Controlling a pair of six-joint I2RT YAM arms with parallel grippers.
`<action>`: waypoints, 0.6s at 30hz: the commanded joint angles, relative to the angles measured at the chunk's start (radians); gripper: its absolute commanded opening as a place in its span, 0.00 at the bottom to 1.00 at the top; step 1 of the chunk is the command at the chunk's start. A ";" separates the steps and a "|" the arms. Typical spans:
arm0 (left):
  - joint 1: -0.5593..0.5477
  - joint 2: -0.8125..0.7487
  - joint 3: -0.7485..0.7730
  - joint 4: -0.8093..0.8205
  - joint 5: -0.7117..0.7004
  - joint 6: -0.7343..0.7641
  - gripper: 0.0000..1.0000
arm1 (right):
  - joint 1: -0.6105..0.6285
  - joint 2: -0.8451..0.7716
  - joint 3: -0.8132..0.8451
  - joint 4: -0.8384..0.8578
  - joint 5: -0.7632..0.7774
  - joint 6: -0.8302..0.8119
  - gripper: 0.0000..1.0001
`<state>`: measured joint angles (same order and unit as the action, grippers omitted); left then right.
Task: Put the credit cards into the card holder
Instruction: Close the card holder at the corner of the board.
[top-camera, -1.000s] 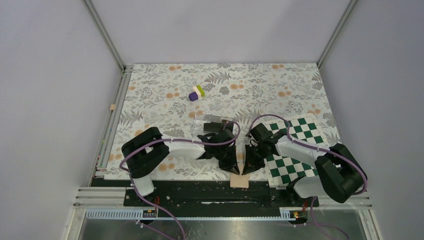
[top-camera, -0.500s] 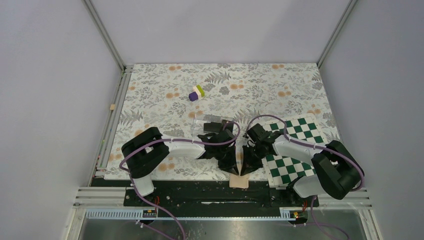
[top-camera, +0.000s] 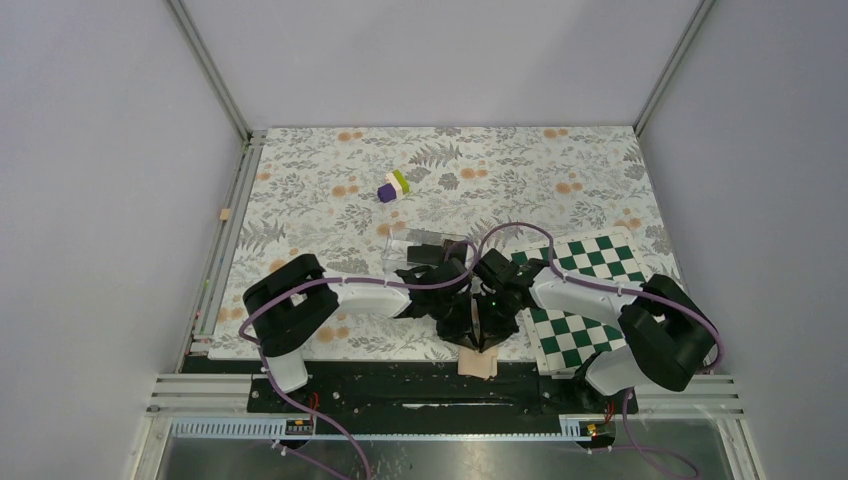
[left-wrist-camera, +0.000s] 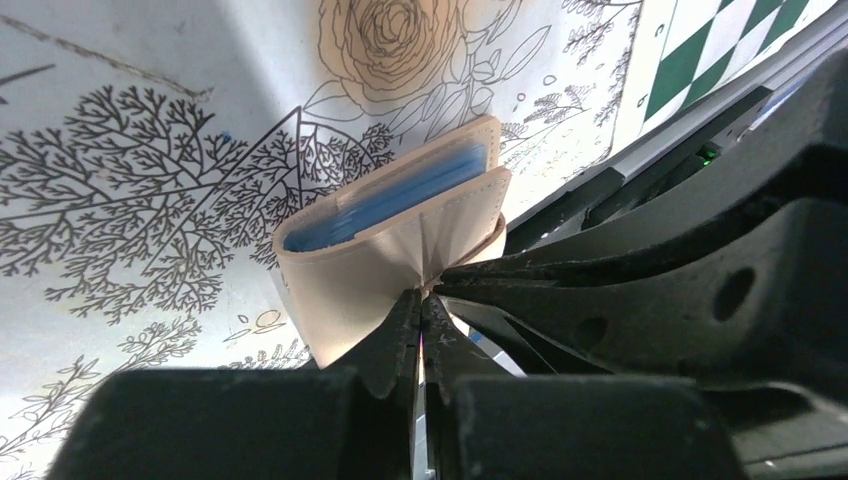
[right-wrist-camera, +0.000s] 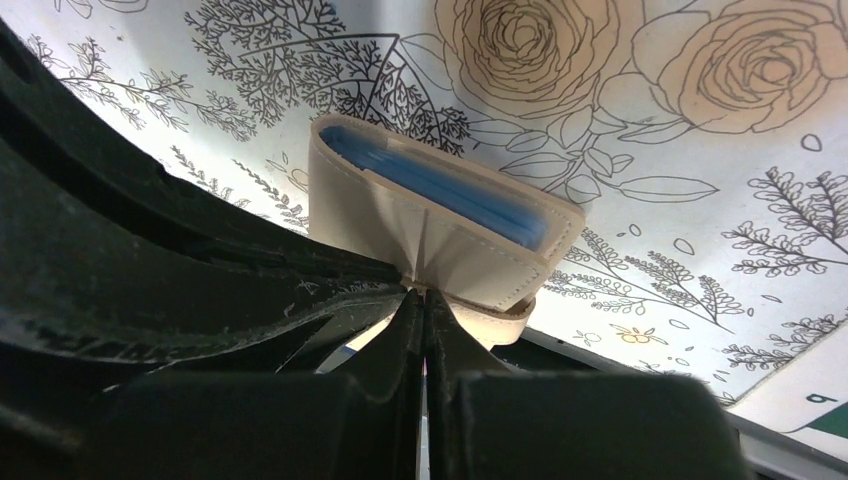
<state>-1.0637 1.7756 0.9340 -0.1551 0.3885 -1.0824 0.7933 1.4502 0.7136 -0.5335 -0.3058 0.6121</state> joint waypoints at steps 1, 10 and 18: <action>0.005 -0.030 -0.015 0.136 0.007 -0.034 0.01 | 0.036 0.032 -0.024 -0.103 0.165 -0.026 0.00; 0.024 -0.140 -0.124 0.241 0.026 -0.100 0.17 | 0.035 -0.063 0.052 -0.127 0.166 -0.024 0.00; 0.024 -0.091 -0.185 0.390 0.081 -0.176 0.22 | 0.032 -0.045 0.089 -0.132 0.167 -0.024 0.00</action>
<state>-1.0424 1.6653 0.7582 0.1112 0.4236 -1.2121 0.8181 1.4078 0.7696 -0.6342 -0.1757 0.5991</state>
